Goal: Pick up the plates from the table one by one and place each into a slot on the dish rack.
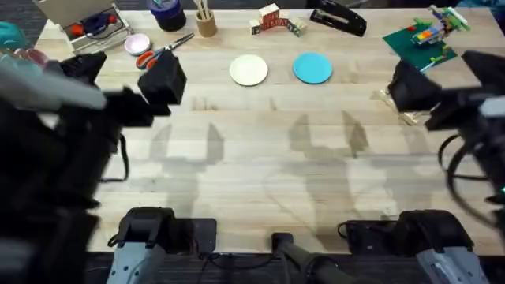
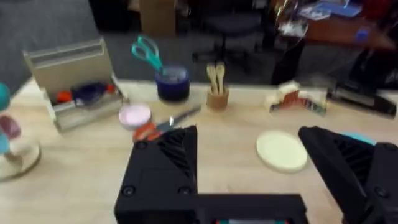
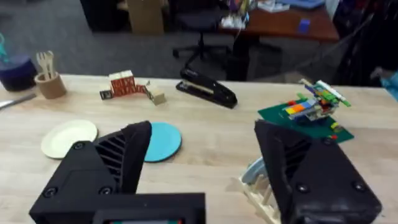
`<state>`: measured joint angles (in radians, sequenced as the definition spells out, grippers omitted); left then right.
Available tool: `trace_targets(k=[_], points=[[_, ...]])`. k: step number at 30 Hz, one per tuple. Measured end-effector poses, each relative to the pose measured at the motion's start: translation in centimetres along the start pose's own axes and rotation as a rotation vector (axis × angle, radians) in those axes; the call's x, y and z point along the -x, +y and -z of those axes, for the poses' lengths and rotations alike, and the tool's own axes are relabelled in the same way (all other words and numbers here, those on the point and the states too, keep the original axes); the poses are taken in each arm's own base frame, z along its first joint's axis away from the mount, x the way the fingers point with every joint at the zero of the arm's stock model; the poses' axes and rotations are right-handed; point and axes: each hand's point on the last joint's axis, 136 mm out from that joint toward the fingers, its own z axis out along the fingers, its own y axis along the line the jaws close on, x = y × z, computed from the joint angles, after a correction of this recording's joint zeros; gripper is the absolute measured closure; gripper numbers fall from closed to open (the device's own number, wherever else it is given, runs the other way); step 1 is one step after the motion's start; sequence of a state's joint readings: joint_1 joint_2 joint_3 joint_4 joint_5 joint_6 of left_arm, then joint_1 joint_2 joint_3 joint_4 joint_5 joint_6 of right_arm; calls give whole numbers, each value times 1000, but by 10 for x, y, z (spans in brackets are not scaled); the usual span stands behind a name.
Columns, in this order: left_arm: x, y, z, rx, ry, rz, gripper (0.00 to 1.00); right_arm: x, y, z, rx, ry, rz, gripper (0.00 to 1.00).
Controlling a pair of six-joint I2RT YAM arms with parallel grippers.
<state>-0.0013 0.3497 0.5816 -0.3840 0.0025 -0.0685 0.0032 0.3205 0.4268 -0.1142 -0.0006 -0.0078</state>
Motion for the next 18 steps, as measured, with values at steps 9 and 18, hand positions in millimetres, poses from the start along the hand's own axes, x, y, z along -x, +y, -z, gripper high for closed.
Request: trace_targets(k=[9,18], points=[[8,0,-41,26,379,1,8,15,-2,-44,3,339,-11,5],[-2,0,-95,40,603,1,7,15,-3,-98,5,579,-20,5]])
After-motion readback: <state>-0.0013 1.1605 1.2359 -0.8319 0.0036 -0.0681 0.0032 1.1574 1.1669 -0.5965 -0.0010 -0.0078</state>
